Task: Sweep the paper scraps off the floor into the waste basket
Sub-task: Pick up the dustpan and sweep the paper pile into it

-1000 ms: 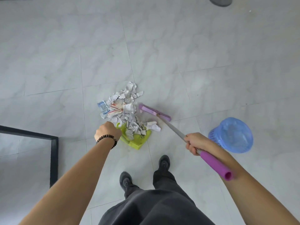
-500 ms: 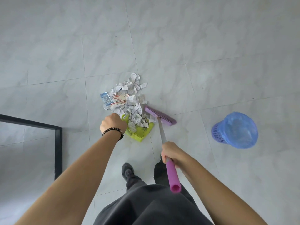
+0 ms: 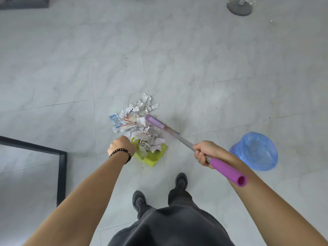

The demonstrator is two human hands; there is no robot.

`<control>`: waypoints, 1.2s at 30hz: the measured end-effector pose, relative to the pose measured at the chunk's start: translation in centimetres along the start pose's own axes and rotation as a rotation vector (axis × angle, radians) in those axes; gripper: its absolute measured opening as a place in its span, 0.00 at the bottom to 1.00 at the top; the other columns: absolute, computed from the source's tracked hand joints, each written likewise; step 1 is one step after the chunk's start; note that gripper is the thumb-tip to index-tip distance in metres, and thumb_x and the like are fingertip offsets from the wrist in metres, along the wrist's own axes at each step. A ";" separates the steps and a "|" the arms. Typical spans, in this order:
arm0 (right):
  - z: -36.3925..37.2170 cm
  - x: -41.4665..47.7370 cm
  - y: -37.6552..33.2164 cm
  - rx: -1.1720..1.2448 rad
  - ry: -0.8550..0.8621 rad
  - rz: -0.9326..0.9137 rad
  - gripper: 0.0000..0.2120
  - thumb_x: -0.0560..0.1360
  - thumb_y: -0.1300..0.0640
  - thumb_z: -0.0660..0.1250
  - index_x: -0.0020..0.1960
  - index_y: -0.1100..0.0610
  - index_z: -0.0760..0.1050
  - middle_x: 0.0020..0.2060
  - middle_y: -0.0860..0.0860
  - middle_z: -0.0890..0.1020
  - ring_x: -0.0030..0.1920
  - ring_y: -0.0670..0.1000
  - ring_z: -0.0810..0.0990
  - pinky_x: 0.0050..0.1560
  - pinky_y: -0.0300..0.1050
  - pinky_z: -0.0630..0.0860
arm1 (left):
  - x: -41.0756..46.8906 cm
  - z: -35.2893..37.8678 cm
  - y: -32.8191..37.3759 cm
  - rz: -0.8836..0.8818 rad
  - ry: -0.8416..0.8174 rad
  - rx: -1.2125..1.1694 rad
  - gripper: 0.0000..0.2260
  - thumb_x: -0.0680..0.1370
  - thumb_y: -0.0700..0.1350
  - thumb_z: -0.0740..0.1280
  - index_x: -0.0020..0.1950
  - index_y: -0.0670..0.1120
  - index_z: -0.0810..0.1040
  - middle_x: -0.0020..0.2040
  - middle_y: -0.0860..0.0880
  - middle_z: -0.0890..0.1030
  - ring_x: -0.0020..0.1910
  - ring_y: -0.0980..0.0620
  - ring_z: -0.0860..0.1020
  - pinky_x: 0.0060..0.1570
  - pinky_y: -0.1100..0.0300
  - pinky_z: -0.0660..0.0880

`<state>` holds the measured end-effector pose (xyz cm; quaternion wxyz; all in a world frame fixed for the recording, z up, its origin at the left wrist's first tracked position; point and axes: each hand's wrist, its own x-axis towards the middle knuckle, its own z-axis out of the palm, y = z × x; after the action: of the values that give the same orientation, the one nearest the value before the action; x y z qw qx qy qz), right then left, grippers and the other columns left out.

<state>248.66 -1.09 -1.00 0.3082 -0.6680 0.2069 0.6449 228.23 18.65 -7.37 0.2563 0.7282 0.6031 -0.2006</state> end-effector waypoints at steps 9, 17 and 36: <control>4.6 6.9 -0.5 -0.773 0.281 -0.300 0.14 0.76 0.68 0.59 0.32 0.60 0.68 0.28 0.55 0.74 0.24 0.51 0.74 0.27 0.41 0.71 | -0.7 2.1 -2.2 -0.105 0.035 -0.057 0.08 0.75 0.48 0.64 0.46 0.46 0.80 0.37 0.48 0.75 0.40 0.43 0.75 0.37 0.57 0.71; 2.1 6.2 7.1 -0.835 0.155 -0.232 0.12 0.79 0.63 0.55 0.38 0.51 0.63 0.32 0.53 0.71 0.24 0.48 0.72 0.21 0.39 0.71 | 0.2 1.8 -1.2 -0.116 0.090 -0.042 0.12 0.75 0.53 0.65 0.47 0.44 0.79 0.42 0.45 0.79 0.41 0.42 0.76 0.39 0.56 0.75; 3.5 8.1 2.4 -0.925 0.267 -0.271 0.07 0.72 0.67 0.57 0.47 0.64 0.73 0.31 0.57 0.78 0.29 0.54 0.76 0.28 0.42 0.71 | -0.2 2.2 -2.9 -0.138 0.066 -0.052 0.10 0.74 0.51 0.65 0.42 0.46 0.80 0.37 0.47 0.78 0.38 0.43 0.77 0.36 0.58 0.72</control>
<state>245.16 0.49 -9.26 0.0317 -0.8323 -0.1520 0.5322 225.37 17.60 -9.37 0.2405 0.6841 0.6652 -0.1779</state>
